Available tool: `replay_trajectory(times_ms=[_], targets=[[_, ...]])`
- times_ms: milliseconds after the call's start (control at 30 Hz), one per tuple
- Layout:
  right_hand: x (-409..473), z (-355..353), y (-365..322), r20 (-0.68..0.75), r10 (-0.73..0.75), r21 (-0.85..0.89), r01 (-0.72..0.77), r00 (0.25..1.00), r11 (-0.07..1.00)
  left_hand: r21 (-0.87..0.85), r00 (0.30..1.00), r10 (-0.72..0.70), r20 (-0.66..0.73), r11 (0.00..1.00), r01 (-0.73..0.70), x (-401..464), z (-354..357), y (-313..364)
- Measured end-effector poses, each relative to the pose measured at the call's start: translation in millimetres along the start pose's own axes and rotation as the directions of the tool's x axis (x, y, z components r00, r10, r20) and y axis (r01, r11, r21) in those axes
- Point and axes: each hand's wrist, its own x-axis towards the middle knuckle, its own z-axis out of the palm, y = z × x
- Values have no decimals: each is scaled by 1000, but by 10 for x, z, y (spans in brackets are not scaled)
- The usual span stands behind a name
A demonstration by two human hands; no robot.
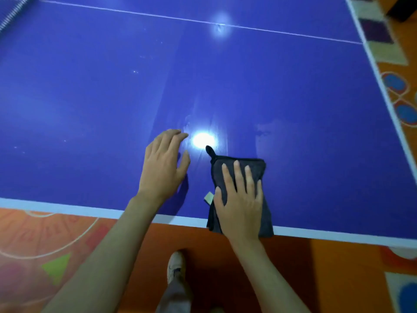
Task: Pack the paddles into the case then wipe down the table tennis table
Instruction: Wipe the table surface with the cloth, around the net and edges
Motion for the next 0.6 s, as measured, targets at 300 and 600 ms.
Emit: replay_trajectory(times_ms=[300, 600], targets=[[77, 4, 222, -38, -19, 59, 21, 999, 998, -128, 995, -99, 24, 987, 101, -425, 214, 686], [1445, 77, 527, -95, 106, 17, -105, 990, 994, -88, 992, -51, 111, 994, 61, 28, 429, 730]])
